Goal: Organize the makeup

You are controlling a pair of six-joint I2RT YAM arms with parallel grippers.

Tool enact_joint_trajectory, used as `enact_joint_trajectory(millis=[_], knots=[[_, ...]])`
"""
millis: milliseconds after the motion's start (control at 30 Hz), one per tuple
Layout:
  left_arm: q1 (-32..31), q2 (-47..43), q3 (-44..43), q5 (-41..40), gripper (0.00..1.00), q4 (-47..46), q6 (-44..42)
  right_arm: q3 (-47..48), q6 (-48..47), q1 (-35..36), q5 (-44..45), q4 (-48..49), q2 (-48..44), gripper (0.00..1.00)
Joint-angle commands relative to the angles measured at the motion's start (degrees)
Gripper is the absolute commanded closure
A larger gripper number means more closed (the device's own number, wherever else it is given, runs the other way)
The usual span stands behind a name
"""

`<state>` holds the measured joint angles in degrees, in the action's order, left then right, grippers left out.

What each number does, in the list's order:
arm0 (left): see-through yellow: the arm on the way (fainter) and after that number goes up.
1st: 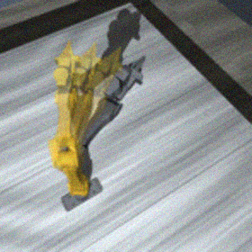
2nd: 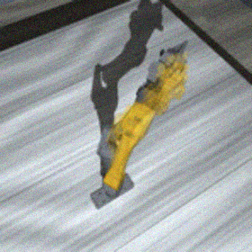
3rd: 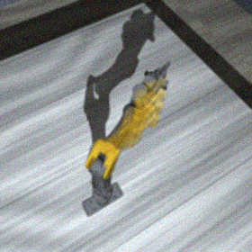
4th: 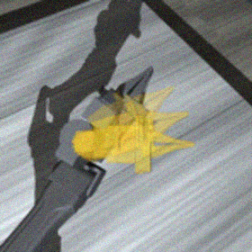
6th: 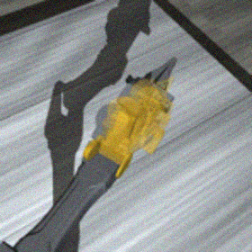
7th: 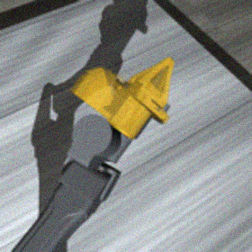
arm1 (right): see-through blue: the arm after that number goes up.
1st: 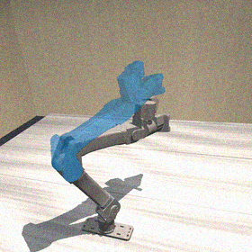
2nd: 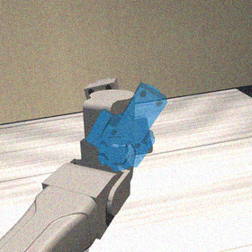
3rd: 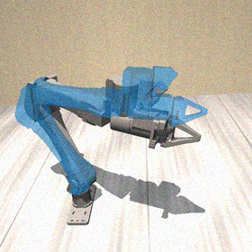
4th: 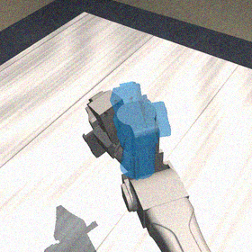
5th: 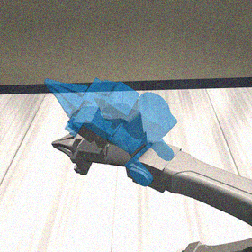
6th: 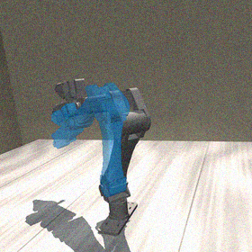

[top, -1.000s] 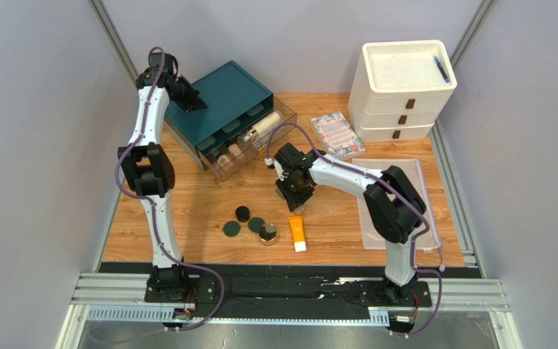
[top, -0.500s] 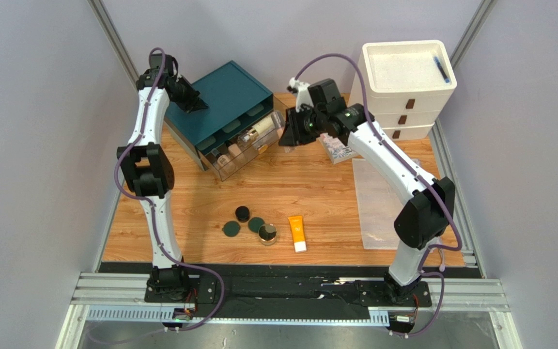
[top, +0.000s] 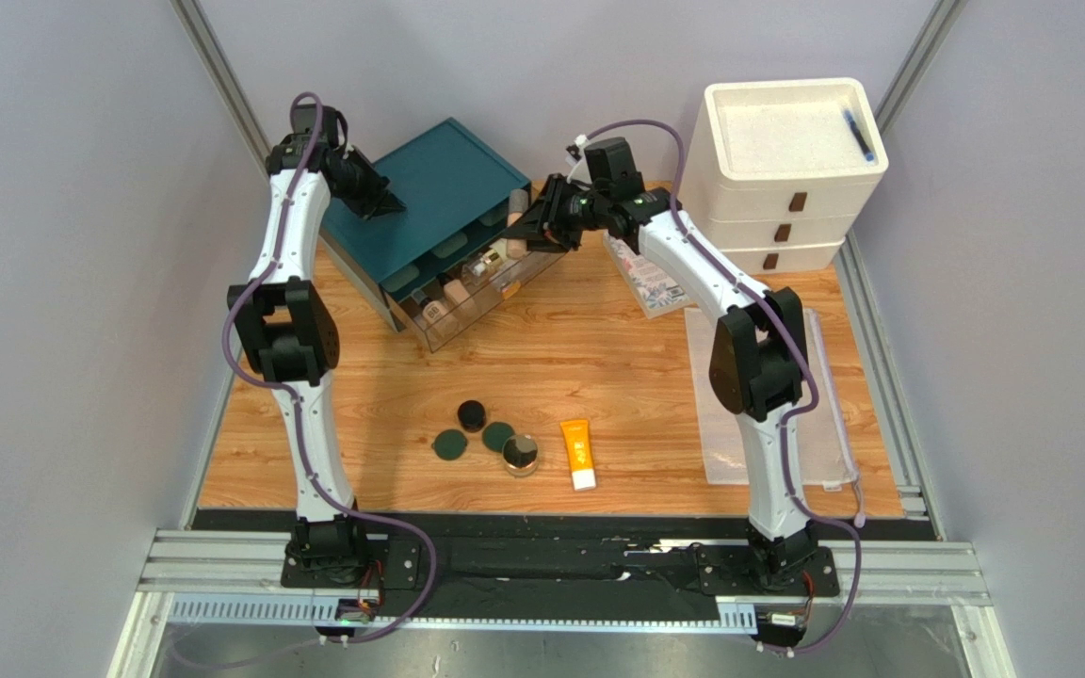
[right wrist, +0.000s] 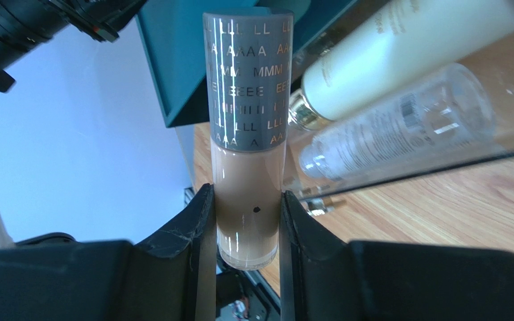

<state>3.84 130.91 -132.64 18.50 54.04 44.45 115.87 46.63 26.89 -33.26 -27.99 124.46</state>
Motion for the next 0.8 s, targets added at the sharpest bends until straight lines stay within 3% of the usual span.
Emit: enact_joint_trajectory(millis=[0, 133, 300, 333, 433, 533, 767], knots=[[-0.76, 4.00, 3.70, -5.93, 1.00, 12.49, -3.75, 7.60, 6.54, 2.72, -3.57, 7.25, 2.09, 1.00], [-0.76, 4.00, 3.27, -6.11, 1.00, 12.58, -3.75, 9.63, 7.07, 4.39, -5.15, 6.02, 5.26, 0.98], [-0.76, 4.88, 0.98, -6.46, 1.00, 13.98, -4.19, 9.20, 7.25, 4.92, -6.20, 4.96, 5.70, 0.82], [-0.76, 4.88, 0.89, -6.55, 1.00, 13.90, -4.19, 8.85, 7.07, 4.92, -6.12, 4.79, 5.53, 0.77], [-0.85, 5.05, 0.89, -6.29, 1.00, 13.99, -4.10, 7.70, 6.11, 4.92, -5.86, 4.70, 4.47, 0.50], [-0.76, 5.05, 1.15, -6.37, 1.00, 14.16, -4.28, 7.70, 5.75, 4.83, -5.86, 4.35, 4.30, 0.38], [-0.76, 4.97, 1.07, -6.72, 1.00, 14.43, -4.63, 9.10, 5.31, 4.57, -5.86, 4.17, 4.47, 0.33]])
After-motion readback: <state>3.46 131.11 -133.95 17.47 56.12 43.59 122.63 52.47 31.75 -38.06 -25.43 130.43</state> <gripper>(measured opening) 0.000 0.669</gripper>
